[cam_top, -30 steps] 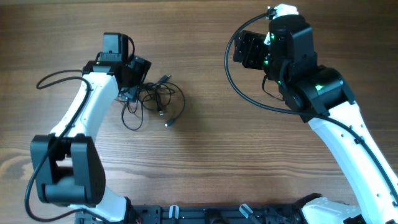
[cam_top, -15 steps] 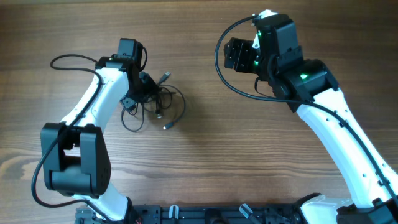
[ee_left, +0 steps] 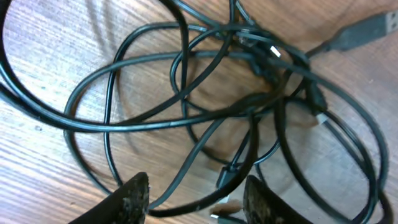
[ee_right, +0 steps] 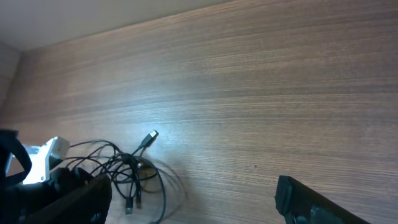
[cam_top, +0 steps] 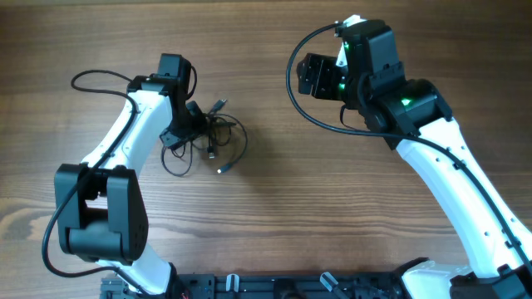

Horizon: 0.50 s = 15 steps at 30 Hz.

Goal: Untangle cables

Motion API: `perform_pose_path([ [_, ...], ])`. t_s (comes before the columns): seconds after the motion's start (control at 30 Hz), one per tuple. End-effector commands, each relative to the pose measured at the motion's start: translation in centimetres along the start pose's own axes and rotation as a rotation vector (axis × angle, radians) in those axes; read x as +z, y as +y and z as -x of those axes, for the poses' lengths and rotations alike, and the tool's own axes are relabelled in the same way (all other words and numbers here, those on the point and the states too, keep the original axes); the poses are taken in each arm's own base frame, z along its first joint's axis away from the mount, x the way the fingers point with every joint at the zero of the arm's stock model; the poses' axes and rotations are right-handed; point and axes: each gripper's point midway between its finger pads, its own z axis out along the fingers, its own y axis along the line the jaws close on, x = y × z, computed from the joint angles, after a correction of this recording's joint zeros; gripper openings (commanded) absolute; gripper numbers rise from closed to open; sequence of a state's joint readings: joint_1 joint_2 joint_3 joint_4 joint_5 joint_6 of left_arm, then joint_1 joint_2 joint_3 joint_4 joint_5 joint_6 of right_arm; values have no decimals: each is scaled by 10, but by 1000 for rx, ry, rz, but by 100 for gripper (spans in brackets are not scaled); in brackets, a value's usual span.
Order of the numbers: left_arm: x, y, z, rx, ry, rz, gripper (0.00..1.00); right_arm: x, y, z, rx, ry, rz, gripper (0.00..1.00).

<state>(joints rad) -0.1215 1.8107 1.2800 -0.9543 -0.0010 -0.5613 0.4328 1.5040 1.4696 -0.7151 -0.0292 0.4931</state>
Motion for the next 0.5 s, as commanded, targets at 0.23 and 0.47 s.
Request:
perform_pose_path([
  [0.23,-25,-65,-17,186,110,-368,4,4,13,-10,34,58,77,87],
  [0.47,-227,-154,-20,436,-43,-1063,4,47,17,-46,51,236,126,89],
])
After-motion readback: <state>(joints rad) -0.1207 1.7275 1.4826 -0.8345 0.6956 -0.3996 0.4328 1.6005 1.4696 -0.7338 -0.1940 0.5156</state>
